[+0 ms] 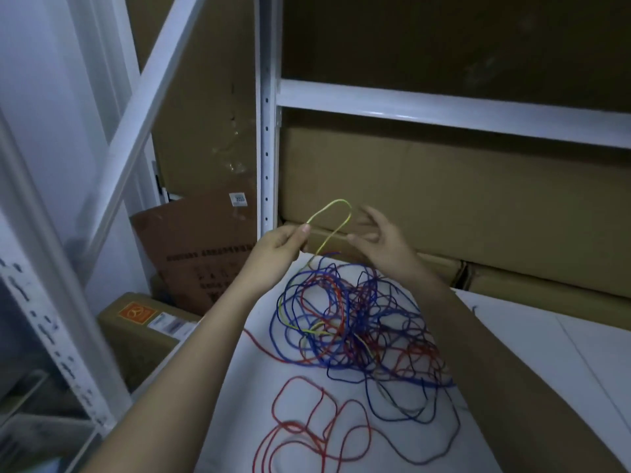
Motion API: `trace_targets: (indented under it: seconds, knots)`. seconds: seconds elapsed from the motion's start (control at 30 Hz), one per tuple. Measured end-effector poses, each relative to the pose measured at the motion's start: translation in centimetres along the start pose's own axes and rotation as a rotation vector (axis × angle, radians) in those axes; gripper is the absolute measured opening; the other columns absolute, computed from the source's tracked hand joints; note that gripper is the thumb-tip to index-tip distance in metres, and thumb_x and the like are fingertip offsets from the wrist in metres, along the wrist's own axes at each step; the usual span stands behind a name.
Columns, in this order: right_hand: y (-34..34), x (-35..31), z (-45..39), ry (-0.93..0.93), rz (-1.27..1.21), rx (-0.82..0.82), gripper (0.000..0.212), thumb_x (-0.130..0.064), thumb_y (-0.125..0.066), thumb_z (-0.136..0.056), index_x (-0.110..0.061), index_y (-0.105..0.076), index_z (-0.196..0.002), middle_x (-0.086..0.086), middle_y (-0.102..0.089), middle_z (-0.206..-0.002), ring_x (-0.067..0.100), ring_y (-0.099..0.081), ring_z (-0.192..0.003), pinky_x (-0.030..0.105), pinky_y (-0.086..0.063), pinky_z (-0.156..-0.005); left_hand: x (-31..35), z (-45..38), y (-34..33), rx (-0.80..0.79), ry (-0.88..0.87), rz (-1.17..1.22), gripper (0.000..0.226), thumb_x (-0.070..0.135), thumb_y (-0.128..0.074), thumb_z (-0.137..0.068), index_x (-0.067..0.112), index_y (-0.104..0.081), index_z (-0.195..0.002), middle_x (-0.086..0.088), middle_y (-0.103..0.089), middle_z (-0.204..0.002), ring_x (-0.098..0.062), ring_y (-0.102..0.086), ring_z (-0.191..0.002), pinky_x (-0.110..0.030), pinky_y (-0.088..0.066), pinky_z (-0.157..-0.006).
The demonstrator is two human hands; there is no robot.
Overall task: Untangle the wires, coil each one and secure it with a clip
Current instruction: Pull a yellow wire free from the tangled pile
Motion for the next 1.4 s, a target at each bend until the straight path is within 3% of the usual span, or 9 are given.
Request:
trace_targets:
  seconds: [0.2,0.37,0.57,0.87,1.0,1.13,1.2,1.3,1.4]
  knots:
    - [-2.6,1.6,7.8,0.255,0.224,0.120,0.045,-0.023,-0.063,-0.091,-0.019,-0.049,-0.133,-0.003,-0.042,-0.123,0.006,-0.047,-0.099,0.022,-0.045,-0.080,-3.3,4.3,-1.3,0.020,0.102,0.009,0.044,0.036,-0.047,-0.100,0.001,-0.049,-0.072,-0.011,-0.036,-0.067,-0.017,-0.035,-0.060,-0.031,-0.029,-0.063]
    - [-7.0,2.6,14.3,0.479,0.351,-0.410,0.045,-0.055,-0.068,-0.077,-0.023,-0.071,-0.109,-0.004,-0.058,-0.121,0.015,-0.049,-0.114,0.032,-0.040,-0.096,-5.4,8.1,-1.1,0.102,0.161,0.001,0.041,0.034,-0.047,-0.100,0.009,-0.054,-0.068,-0.003,-0.043,-0.061,-0.008,-0.039,-0.055,-0.028,-0.034,-0.061]
    - [-10.2,5.1,18.0,0.316,0.810,-0.959,0.093,-0.070,-0.065,-0.071,-0.044,-0.021,-0.148,-0.005,-0.009,-0.161,0.021,-0.005,-0.146,0.044,-0.010,-0.117,-6.1,11.3,-0.8,0.112,0.205,-0.039,0.042,0.036,-0.046,-0.100,0.020,-0.055,-0.062,0.006,-0.047,-0.058,-0.011,-0.042,-0.059,-0.029,-0.035,-0.063]
    - [-8.7,4.2,18.0,0.137,0.214,-0.783,0.012,-0.010,-0.070,-0.083,-0.016,-0.067,-0.093,-0.012,-0.057,-0.073,-0.002,-0.050,-0.062,0.018,-0.041,-0.064,-4.4,11.4,-0.3,0.158,0.168,-0.031,0.042,0.035,-0.046,-0.100,0.018,-0.056,-0.063,0.000,-0.043,-0.059,-0.010,-0.039,-0.056,-0.027,-0.031,-0.057]
    - [-2.8,2.2,13.9,0.083,-0.091,-0.210,0.024,0.003,-0.067,-0.082,-0.019,-0.061,-0.078,-0.008,-0.056,-0.068,-0.001,-0.048,-0.057,0.014,-0.041,-0.058,-2.5,9.9,0.0,0.278,0.098,0.024,0.041,0.033,-0.045,-0.101,0.014,-0.057,-0.067,-0.008,-0.039,-0.062,-0.013,-0.036,-0.057,-0.026,-0.029,-0.055]
    - [3.6,2.6,9.2,0.045,0.152,0.336,0.006,-0.009,-0.065,-0.087,-0.005,-0.063,-0.092,-0.003,-0.050,-0.066,0.002,-0.045,-0.057,0.016,-0.035,-0.056,-0.8,7.6,-0.4,0.320,0.049,0.044,0.042,0.036,-0.044,-0.101,0.007,-0.059,-0.073,-0.013,-0.039,-0.064,-0.019,-0.035,-0.060,-0.031,-0.028,-0.060]
    - [4.6,3.8,7.5,-0.058,0.390,0.247,0.030,-0.023,-0.065,-0.089,-0.004,-0.062,-0.113,0.002,-0.058,-0.081,0.012,-0.052,-0.074,0.024,-0.037,-0.065,0.2,6.3,-1.0,0.300,0.033,0.047,0.042,0.037,-0.044,-0.101,0.010,-0.059,-0.071,-0.014,-0.039,-0.065,-0.020,-0.035,-0.060,-0.030,-0.027,-0.060]
    - [3.8,4.8,7.4,-0.357,0.605,-0.354,0.059,-0.047,-0.059,-0.091,-0.017,-0.045,-0.140,0.008,-0.053,-0.136,0.026,-0.052,-0.119,0.033,-0.041,-0.090,1.3,4.6,-1.9,0.234,0.012,0.066,0.041,0.035,-0.045,-0.101,0.011,-0.059,-0.071,-0.013,-0.038,-0.064,-0.019,-0.033,-0.058,-0.030,-0.025,-0.058]
    - [4.5,3.9,6.5,-0.277,0.590,-0.261,0.065,-0.053,-0.059,-0.088,-0.017,-0.045,-0.140,0.011,-0.050,-0.140,0.029,-0.050,-0.123,0.033,-0.043,-0.091,1.9,3.1,-2.3,0.182,0.001,0.086,0.040,0.034,-0.047,-0.100,0.012,-0.060,-0.069,-0.009,-0.039,-0.062,-0.017,-0.035,-0.058,-0.030,-0.028,-0.059]
Point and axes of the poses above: each hand's wrist, its own z-axis away from the middle knuckle, its own y-axis out of the back of the hand, x = y × z, the point moved 3 cm from there along -z, towards the middle knuckle
